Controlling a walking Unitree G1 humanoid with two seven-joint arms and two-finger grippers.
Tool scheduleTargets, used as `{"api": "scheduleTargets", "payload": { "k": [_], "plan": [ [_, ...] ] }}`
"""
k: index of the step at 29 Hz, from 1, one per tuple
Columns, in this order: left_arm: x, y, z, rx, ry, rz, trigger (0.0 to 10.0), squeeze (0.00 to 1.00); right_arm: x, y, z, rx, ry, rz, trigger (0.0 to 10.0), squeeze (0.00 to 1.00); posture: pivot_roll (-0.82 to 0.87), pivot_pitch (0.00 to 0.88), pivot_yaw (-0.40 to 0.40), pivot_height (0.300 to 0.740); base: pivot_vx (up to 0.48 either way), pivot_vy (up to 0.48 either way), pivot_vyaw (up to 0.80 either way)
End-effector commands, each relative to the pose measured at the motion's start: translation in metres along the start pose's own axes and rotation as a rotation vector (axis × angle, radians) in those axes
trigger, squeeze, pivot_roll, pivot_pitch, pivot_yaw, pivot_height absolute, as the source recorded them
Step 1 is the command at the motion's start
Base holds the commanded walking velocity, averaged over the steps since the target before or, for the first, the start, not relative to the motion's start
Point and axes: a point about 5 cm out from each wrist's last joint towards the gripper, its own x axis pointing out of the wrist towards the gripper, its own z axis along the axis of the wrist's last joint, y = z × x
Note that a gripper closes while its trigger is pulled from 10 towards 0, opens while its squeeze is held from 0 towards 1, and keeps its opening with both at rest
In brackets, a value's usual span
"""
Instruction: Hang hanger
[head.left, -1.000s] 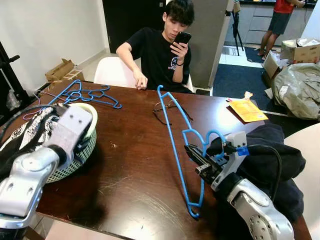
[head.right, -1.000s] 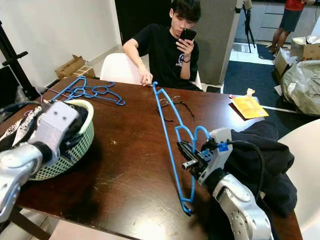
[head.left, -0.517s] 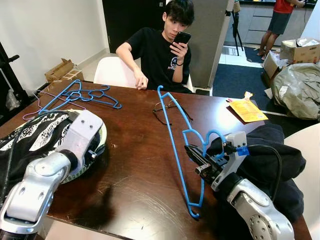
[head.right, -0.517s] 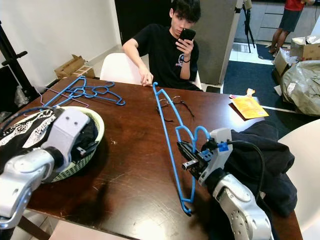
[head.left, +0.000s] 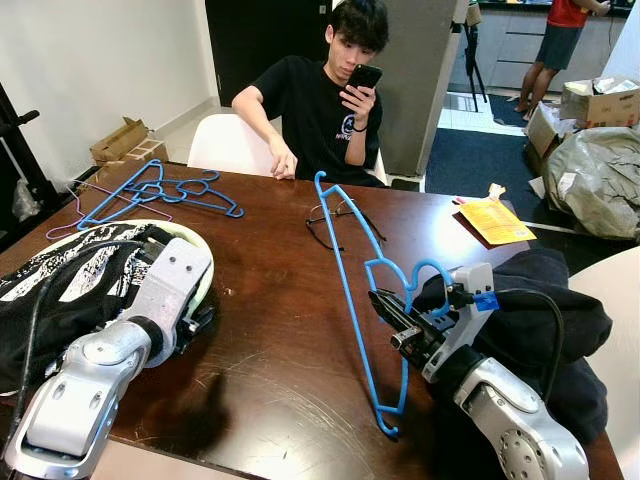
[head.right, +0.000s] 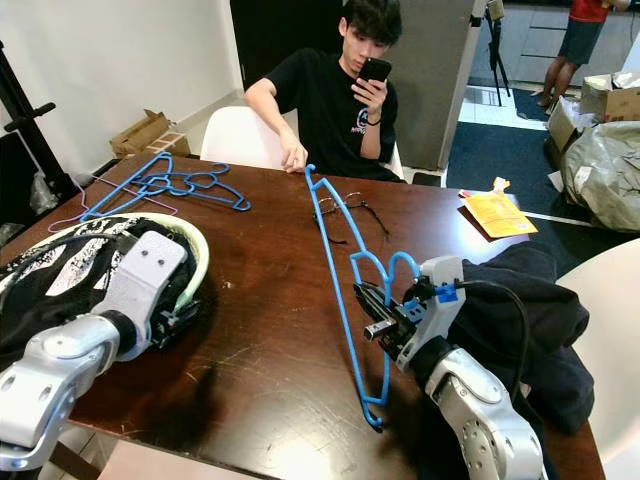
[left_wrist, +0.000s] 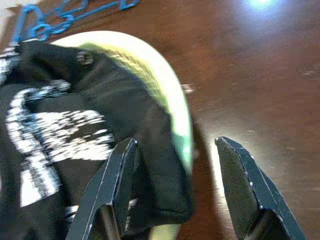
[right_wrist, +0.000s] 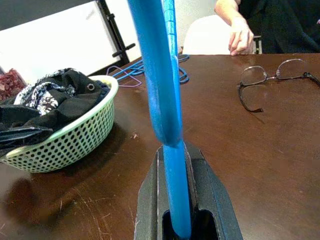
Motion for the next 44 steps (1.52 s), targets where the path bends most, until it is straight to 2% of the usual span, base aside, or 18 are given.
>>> {"api": "scheduleTargets", "payload": {
  "k": [1, 2, 5, 8, 10, 11, 15, 17, 19, 27, 31, 44],
  "plan": [
    [-0.002, 0.01, 0.0, 0.004, 0.005, 0.089, 10.0, 0.0, -0.004, -0.004, -0.012, 0.018, 0.066, -0.027, 10.0, 0.0, 0.03, 0.016, -0.003, 0.74, 0.0, 0.0, 0.0],
    [-0.002, 0.01, 0.0, 0.004, 0.005, 0.089, 10.0, 0.0, -0.004, -0.004, -0.012, 0.018, 0.066, -0.027, 10.0, 0.0, 0.03, 0.016, -0.003, 0.74, 0.0, 0.0, 0.0],
    [-0.004, 0.018, 0.002, -0.017, -0.014, 0.192, 10.0, 0.0, -0.003, -0.005, -0.012, 0.018, 0.067, -0.026, 10.0, 0.0, 0.02, 0.016, -0.007, 0.74, 0.0, 0.0, 0.0],
    [-0.003, 0.018, 0.001, -0.035, -0.007, 0.2, 10.0, 0.0, -0.003, -0.005, -0.012, 0.018, 0.067, -0.026, 10.0, 0.0, 0.03, 0.017, -0.007, 0.74, 0.0, 0.0, 0.0],
    [-0.003, 0.018, 0.001, -0.035, -0.007, 0.2, 10.0, 0.0, -0.003, -0.005, -0.012, 0.018, 0.067, -0.026, 10.0, 0.0, 0.03, 0.017, -0.007, 0.74, 0.0, 0.0, 0.0],
    [-0.002, 0.013, -0.006, -0.094, 0.018, 0.19, 10.0, 0.0, -0.003, -0.005, -0.012, 0.016, 0.068, -0.025, 10.0, 0.0, 0.03, 0.016, -0.009, 0.74, 0.0, 0.0, 0.0],
    [0.0, 0.008, -0.009, -0.128, 0.023, 0.165, 10.0, 0.0, -0.003, -0.005, -0.012, 0.015, 0.069, -0.025, 10.0, 0.0, 0.02, 0.016, -0.011, 0.74, 0.0, 0.0, 0.0],
    [0.004, -0.002, 0.0, -0.137, -0.057, 0.112, 10.0, 0.0, -0.003, -0.005, -0.011, 0.015, 0.069, -0.025, 10.0, 0.0, 0.02, 0.016, -0.013, 0.74, 0.0, 0.0, 0.0],
    [0.006, -0.005, 0.003, -0.154, -0.088, 0.101, 10.0, 0.0, -0.003, -0.005, -0.011, 0.014, 0.069, -0.025, 10.0, 0.0, 0.02, 0.016, -0.013, 0.74, 0.0, 0.0, 0.0],
    [0.009, -0.008, 0.002, -0.175, -0.076, 0.116, 10.0, 0.0, -0.003, -0.005, -0.011, 0.013, 0.07, -0.027, 10.0, 0.0, 0.02, 0.017, -0.011, 0.74, 0.0, 0.0, 0.0],
    [0.009, -0.01, -0.007, -0.193, -0.038, 0.124, 10.0, 0.0, -0.003, -0.005, -0.012, 0.013, 0.07, -0.028, 10.0, 0.0, 0.02, 0.016, -0.01, 0.74, 0.0, 0.0, 0.0],
    [0.01, -0.011, -0.019, -0.233, -0.01, 0.141, 10.0, 0.0, -0.003, -0.005, -0.013, 0.014, 0.072, -0.026, 10.0, 0.0, 0.02, 0.008, -0.008, 0.74, 0.0, 0.0, 0.0]
  ]
}}
